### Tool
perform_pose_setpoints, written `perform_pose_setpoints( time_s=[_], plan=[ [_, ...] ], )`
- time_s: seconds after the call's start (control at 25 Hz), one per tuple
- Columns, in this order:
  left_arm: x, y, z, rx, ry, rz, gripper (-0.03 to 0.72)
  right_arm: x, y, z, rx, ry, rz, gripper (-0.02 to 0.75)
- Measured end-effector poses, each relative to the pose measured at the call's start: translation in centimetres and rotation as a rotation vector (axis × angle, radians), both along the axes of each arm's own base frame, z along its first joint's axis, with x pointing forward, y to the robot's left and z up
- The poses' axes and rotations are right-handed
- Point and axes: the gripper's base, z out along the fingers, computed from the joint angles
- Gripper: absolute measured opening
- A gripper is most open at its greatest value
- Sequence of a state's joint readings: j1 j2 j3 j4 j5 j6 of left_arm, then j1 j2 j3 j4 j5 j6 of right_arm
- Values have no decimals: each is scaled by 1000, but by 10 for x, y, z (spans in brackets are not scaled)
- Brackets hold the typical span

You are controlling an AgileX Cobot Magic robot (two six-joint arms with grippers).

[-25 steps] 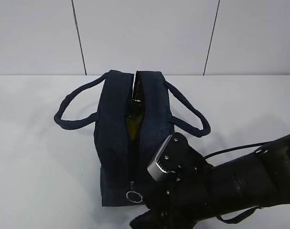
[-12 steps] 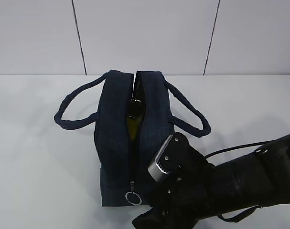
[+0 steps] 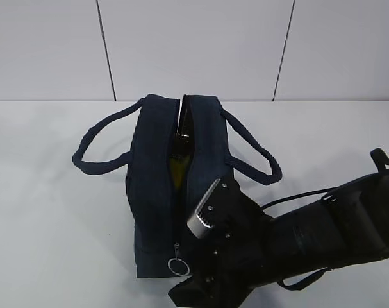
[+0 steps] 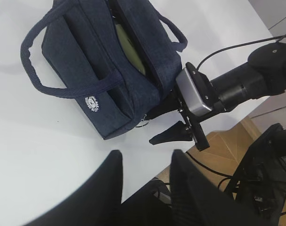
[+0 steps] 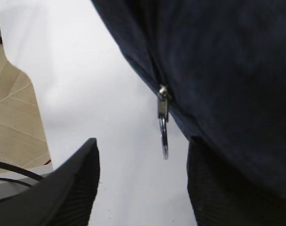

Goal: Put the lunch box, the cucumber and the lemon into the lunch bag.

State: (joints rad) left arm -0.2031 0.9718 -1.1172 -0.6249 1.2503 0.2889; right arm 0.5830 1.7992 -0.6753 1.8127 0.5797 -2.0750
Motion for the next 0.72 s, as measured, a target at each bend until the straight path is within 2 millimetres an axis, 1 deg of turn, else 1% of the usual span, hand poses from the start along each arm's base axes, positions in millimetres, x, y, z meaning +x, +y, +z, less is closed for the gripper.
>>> perform_pose_setpoints(
  time_s=[0.08,0.28,0.44,0.52,0.72],
  plan=[
    [0,0,0,-2,0,0,244,0,1,0,5,3,4,428],
    [0,0,0,-3,1,-1,244,8,6,6,29,-23,7,428],
    [0,0,0,-6,1,-1,244,11,9,4,32,-10,2,427],
    [0,-1,0,-8,2,-2,244,12,10,1,33,-2,5,427],
    [0,-1,0,-8,2,-2,244,9,13,4,81,17,30,428]
  ],
)
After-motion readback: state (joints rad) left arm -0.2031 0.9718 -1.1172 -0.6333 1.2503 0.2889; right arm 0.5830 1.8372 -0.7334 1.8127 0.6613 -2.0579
